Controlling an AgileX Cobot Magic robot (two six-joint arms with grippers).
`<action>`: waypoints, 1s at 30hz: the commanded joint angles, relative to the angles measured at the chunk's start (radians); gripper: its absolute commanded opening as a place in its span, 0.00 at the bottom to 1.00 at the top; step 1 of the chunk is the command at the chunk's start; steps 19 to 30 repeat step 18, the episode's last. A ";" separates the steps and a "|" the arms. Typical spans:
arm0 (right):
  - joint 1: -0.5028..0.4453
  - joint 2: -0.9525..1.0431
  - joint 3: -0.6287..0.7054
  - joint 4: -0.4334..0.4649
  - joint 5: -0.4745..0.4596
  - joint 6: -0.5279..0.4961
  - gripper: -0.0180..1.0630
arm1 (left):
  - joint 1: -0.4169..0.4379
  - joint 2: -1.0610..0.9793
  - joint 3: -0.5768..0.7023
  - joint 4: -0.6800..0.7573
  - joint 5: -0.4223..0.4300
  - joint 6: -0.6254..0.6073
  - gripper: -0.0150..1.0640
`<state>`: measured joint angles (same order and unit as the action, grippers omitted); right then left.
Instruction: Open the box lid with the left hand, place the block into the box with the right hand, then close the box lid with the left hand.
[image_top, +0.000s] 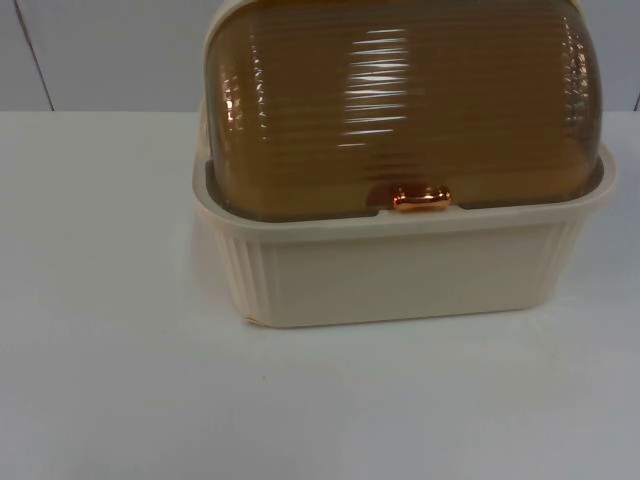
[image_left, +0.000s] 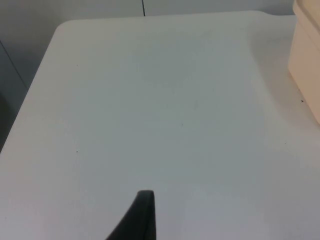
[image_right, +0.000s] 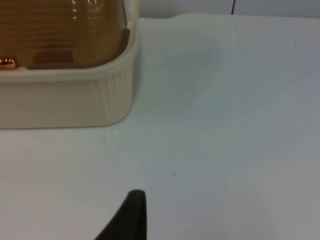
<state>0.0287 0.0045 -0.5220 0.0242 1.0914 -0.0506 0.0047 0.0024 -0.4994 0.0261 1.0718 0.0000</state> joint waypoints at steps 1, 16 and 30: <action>0.005 -0.005 0.007 -0.016 -0.013 0.017 0.99 | -0.005 -0.002 0.005 0.006 0.002 -0.005 0.98; 0.005 -0.005 0.007 -0.024 -0.013 0.045 0.99 | -0.005 -0.002 0.005 0.006 0.002 -0.005 0.98; 0.005 -0.005 0.007 -0.024 -0.013 0.045 0.99 | -0.005 -0.002 0.005 0.006 0.002 -0.005 0.98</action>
